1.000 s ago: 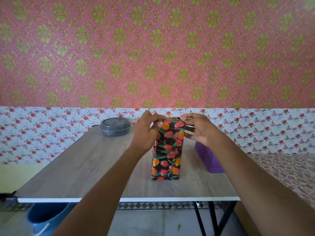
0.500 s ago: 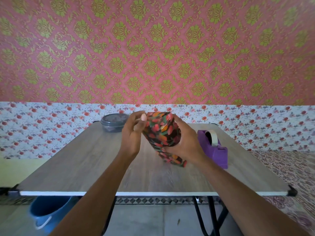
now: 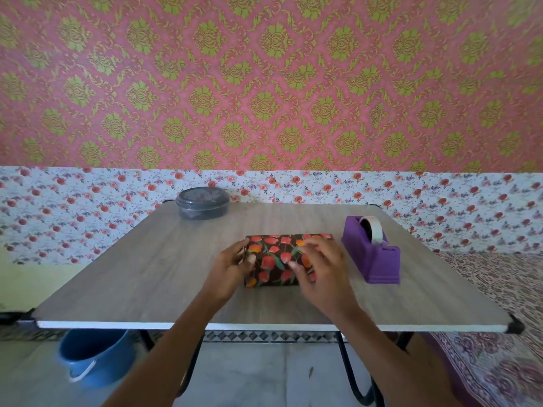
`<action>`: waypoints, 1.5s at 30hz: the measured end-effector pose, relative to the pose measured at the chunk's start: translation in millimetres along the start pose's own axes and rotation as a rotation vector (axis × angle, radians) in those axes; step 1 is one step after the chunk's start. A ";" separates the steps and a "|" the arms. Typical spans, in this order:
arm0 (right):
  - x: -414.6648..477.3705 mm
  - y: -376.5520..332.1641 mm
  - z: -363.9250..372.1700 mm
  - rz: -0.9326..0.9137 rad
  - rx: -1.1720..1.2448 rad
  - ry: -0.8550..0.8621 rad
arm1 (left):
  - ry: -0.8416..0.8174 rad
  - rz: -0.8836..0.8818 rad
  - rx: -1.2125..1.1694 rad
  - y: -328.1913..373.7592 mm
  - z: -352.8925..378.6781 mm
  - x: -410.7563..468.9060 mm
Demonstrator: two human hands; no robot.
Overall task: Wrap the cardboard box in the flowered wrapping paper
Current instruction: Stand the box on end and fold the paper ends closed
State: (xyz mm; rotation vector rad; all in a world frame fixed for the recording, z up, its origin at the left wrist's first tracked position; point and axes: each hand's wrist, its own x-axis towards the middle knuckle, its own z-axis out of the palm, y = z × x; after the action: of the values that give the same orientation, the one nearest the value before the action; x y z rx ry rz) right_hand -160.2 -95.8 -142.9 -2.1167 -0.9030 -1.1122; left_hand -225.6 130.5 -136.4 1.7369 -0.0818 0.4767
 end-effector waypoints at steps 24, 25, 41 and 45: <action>7.9 32.3 -13.9 0.690 0.517 -0.161 | 0.328 -0.215 0.422 4.6 21.9 32.8; 6.0 34.9 -21.8 0.633 0.436 -0.070 | 0.403 -0.092 0.559 8.2 27.6 26.5; 3.5 130.8 -87.5 0.821 0.094 -0.198 | -0.373 0.113 0.630 22.6 234.4 21.1; -4.0 146.0 -102.2 0.833 0.161 -0.128 | -0.414 0.053 0.633 15.6 264.1 42.6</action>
State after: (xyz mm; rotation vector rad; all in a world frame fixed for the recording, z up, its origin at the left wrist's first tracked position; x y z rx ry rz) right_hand -96.0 -260.8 -122.4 -2.1077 -0.0926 -0.4572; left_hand -120.6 -115.8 -144.9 2.4433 -0.2975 0.1754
